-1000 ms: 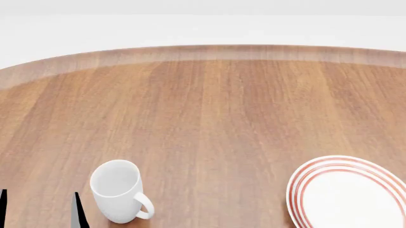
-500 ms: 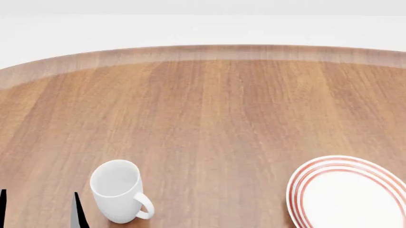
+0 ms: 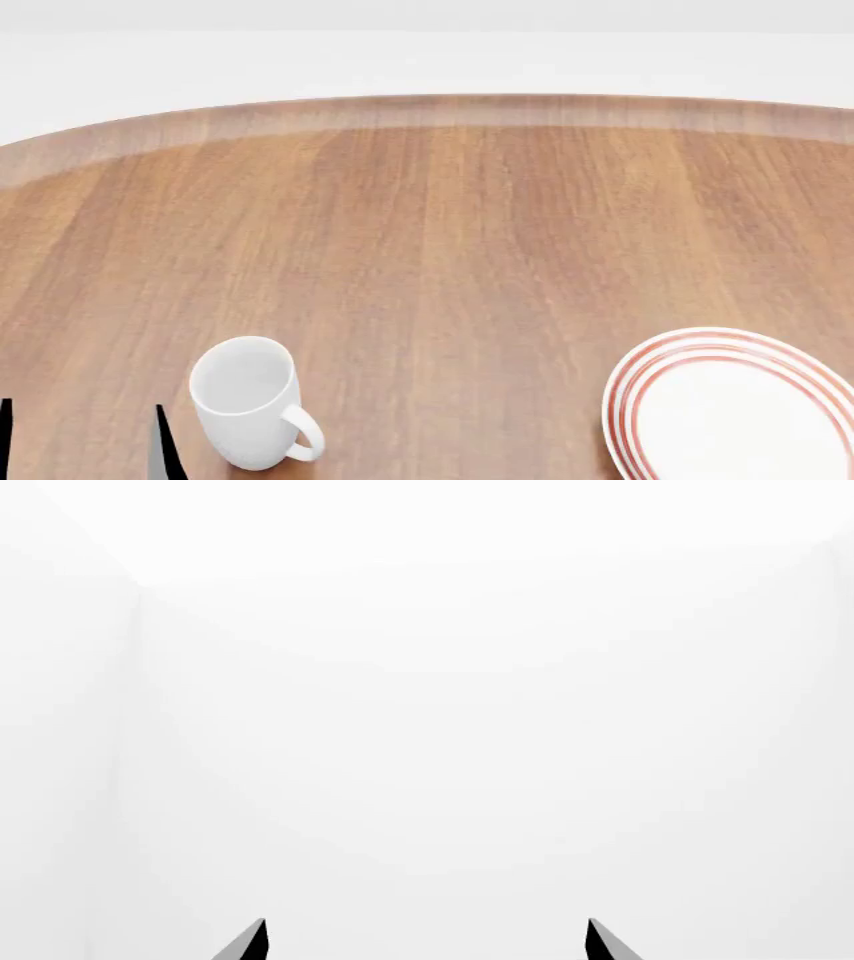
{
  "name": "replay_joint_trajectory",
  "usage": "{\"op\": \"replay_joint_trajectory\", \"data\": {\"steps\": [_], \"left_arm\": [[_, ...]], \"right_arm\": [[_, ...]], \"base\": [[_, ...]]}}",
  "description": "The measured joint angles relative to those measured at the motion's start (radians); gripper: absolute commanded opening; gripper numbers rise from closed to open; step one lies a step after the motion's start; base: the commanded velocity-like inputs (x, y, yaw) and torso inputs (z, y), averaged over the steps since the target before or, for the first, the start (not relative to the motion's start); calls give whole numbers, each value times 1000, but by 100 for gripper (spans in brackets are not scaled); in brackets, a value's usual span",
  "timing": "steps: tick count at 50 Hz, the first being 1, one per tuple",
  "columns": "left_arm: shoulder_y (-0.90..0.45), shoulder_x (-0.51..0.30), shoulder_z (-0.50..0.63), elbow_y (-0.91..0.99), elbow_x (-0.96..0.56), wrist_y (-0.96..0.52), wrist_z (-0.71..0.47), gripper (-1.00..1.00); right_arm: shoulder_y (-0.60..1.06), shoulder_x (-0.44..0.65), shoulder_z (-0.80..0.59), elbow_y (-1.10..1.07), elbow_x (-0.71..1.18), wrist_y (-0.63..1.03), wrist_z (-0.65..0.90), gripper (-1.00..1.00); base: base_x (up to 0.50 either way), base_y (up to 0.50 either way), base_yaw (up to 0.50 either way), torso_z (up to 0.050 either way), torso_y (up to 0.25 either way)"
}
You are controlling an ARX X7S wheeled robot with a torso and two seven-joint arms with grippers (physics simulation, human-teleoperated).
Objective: Pick up the red mug and put it on the plate
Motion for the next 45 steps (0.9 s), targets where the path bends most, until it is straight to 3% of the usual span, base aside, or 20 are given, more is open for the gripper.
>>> {"op": "replay_joint_trajectory", "data": {"steps": [45], "left_arm": [[-7,-8,16,-7,-2,13,-17,100]], "right_arm": [[95,-51,-50,235,88,-83,-75,100]], "base": [[0,0,0,0,0]]}}
